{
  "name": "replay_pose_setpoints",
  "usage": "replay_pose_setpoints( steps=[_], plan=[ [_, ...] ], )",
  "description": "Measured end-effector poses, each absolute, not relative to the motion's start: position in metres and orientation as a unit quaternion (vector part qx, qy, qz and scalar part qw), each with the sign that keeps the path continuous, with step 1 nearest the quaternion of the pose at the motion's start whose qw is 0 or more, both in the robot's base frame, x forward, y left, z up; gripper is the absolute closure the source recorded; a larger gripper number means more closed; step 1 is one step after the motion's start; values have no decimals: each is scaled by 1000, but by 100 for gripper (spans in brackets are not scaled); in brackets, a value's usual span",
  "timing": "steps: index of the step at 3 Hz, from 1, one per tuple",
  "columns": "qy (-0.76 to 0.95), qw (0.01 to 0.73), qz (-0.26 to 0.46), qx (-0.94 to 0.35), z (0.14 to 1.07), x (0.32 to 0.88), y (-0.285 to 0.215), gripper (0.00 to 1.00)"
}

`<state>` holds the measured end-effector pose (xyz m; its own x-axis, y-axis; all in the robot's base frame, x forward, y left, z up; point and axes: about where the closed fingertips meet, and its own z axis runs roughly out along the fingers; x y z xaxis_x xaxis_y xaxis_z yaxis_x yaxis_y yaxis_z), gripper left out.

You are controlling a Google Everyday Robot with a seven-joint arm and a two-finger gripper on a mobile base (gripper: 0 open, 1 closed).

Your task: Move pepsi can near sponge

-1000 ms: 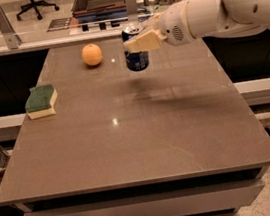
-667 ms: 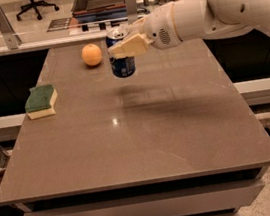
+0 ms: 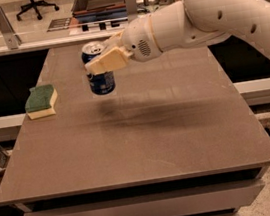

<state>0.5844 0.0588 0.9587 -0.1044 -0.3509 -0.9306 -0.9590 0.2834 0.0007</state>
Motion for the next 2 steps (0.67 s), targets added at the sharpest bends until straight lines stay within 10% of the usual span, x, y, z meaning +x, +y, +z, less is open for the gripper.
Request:
replay_pose_setpoints(
  steps=[2],
  plan=[
    [668,434,292,-529,930,579,98,100]
  ],
)
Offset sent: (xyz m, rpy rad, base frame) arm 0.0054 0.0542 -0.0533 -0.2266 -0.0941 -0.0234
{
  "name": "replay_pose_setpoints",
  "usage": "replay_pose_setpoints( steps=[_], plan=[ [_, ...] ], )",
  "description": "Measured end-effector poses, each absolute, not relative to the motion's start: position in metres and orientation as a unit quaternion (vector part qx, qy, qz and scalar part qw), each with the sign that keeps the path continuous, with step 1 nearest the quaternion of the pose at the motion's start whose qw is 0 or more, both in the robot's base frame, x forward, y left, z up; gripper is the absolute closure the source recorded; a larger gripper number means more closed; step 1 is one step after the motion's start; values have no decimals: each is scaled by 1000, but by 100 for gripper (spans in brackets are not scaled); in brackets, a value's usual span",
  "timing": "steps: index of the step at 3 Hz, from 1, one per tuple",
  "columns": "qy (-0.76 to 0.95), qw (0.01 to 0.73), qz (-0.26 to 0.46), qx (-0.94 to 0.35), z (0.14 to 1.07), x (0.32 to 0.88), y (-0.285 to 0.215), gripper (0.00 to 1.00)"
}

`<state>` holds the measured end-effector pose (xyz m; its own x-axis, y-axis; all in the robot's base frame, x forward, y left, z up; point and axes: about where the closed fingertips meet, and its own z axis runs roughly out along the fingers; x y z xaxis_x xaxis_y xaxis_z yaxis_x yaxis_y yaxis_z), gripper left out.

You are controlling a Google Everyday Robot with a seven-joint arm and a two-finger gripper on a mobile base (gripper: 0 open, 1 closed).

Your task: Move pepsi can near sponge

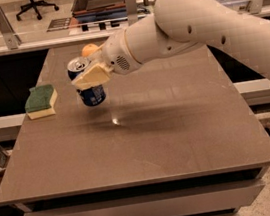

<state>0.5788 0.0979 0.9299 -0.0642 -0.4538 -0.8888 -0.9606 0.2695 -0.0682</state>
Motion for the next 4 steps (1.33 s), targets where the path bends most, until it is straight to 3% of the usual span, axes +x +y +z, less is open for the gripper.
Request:
replay_pose_setpoints(
  steps=[3,4],
  plan=[
    [640,430,301,-560,902,604,127,100],
    [629,427,318,-567,903,608,134,82]
  ],
)
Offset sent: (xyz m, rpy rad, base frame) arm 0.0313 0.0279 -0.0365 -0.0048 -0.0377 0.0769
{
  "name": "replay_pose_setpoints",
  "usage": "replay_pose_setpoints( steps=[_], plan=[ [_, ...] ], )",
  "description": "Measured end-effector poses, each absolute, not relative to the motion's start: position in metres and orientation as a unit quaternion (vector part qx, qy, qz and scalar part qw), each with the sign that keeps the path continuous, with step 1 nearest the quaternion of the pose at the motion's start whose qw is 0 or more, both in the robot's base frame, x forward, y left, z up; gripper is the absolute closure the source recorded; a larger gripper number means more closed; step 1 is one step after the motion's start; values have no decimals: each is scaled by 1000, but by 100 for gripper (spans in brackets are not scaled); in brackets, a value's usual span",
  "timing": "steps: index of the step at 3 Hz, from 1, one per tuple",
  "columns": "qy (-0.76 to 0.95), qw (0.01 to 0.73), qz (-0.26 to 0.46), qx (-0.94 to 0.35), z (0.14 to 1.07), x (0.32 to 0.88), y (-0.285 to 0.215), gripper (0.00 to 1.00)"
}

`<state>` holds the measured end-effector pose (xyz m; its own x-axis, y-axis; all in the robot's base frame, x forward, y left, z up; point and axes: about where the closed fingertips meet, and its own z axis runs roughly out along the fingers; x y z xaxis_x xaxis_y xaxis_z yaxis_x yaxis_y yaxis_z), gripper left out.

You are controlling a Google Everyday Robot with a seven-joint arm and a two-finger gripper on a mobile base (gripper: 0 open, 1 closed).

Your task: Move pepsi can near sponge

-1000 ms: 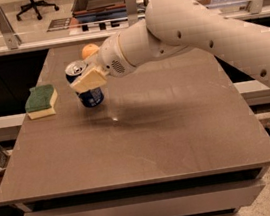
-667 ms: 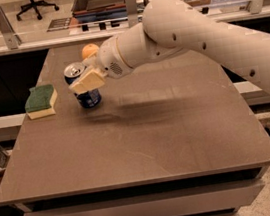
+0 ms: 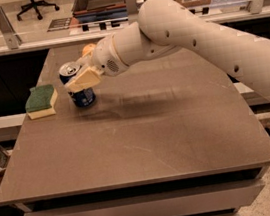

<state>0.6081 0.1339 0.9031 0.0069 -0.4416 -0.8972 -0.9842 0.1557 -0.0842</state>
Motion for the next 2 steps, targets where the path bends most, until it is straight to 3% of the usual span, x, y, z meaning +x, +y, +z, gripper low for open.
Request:
replay_pose_setpoints(
  steps=[2],
  plan=[
    [628,426,319,-569,903,606,138,35]
  ],
)
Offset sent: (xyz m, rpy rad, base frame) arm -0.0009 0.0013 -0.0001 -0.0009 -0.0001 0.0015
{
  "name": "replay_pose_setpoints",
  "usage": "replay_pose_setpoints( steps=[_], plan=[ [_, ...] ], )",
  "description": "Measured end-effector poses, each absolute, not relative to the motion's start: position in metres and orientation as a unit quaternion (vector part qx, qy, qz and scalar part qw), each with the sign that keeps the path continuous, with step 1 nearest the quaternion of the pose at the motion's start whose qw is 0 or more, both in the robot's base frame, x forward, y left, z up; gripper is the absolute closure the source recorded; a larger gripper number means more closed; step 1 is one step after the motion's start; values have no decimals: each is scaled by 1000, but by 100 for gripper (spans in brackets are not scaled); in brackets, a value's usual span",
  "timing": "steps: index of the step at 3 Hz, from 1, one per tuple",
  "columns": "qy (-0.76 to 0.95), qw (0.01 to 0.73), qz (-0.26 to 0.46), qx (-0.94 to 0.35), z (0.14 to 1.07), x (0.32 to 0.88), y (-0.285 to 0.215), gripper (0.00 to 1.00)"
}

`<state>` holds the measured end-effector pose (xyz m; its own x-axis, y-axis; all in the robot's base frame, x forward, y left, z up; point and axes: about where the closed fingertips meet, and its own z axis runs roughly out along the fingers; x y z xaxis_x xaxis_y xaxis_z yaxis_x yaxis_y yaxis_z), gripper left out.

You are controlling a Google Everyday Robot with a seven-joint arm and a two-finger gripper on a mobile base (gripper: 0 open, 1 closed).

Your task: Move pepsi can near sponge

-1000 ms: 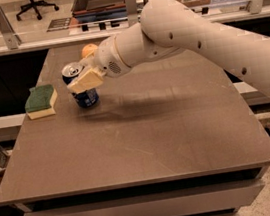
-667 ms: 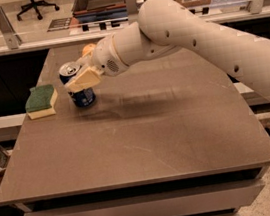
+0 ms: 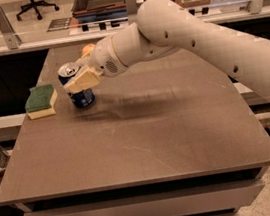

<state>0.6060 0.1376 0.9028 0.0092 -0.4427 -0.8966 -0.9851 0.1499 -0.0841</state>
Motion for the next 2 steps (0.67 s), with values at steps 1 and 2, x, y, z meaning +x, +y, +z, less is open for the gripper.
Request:
replay_pose_setpoints(
  steps=[1,2],
  plan=[
    [627,425,320,-570,903,605,140,12],
    [626,424,320,-571,902,604,142,0]
  ],
)
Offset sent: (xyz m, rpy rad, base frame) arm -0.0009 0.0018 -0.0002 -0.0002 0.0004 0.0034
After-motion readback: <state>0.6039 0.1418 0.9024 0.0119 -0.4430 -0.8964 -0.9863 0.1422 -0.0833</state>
